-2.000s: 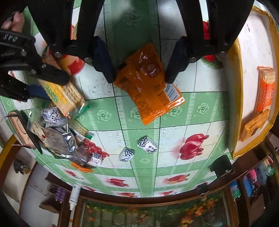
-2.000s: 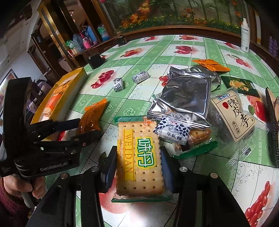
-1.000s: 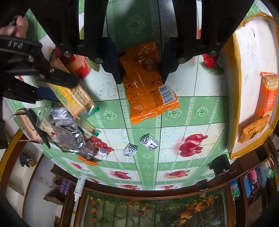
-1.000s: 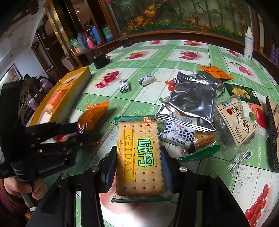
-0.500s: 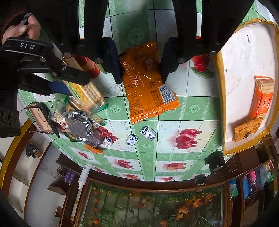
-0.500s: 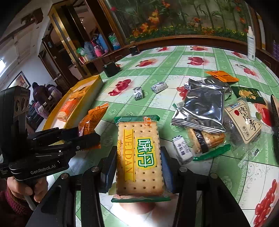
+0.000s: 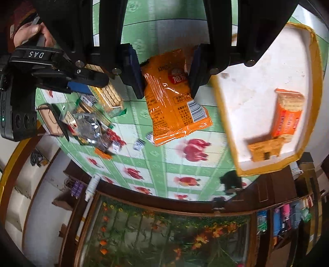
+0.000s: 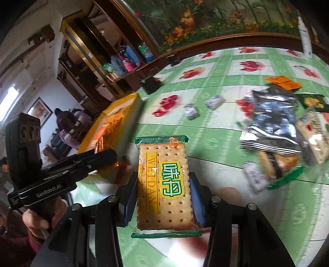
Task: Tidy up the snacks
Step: 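Carry both packets to the tray and lower them inside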
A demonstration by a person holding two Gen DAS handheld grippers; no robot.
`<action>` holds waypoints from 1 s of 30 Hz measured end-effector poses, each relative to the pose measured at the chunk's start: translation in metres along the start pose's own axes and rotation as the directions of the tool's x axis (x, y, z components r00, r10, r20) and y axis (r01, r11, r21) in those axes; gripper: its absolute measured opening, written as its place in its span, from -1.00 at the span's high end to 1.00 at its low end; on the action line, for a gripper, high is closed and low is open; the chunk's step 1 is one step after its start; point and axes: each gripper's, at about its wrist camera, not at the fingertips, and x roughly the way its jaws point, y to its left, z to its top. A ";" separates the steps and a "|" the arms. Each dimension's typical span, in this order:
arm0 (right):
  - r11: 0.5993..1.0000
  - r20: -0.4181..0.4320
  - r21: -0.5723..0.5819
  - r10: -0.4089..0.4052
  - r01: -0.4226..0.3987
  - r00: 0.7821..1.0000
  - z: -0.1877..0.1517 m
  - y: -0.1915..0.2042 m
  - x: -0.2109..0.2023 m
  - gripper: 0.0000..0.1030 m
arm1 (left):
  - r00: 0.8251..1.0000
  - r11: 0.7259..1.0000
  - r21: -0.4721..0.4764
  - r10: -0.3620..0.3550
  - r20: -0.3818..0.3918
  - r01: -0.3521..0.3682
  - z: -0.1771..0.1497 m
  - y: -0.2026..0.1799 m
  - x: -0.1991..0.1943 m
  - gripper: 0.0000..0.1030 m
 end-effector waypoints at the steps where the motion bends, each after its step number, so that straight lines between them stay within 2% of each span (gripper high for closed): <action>1: 1.000 -0.001 0.002 0.011 -0.011 1.000 0.002 0.004 0.004 0.00 | 1.000 1.000 -0.009 0.005 0.006 -0.005 0.001 0.005 -0.002 0.20; 6: 0.998 -0.022 -0.003 0.068 -0.068 0.997 0.015 0.033 0.026 0.00 | 0.999 0.996 -0.077 0.042 0.030 -0.040 0.001 0.041 -0.016 0.20; 10: 0.993 -0.045 -0.050 0.106 -0.108 0.993 0.029 0.073 0.051 0.00 | 0.995 0.987 -0.139 0.085 0.046 -0.078 -0.001 0.076 -0.026 0.20; 14: 0.988 -0.063 -0.091 0.119 -0.125 0.991 0.039 0.107 0.076 0.00 | 0.988 0.970 -0.200 0.147 0.042 -0.136 -0.007 0.113 -0.033 0.20; 18: 0.987 -0.069 -0.107 0.116 -0.123 0.991 0.048 0.133 0.102 0.00 | 0.980 0.957 -0.217 0.199 0.017 -0.191 -0.015 0.134 -0.032 0.19; 26: 0.993 -0.120 -0.113 0.014 -0.028 0.993 0.050 0.157 0.154 0.00 | 0.962 0.942 -0.198 0.270 -0.038 -0.272 -0.034 0.150 -0.021 0.18; 30: 0.986 -0.139 -0.164 -0.060 0.037 0.988 0.040 0.164 0.172 0.00 | 0.951 0.937 -0.168 0.306 -0.039 -0.308 -0.036 0.146 -0.016 0.17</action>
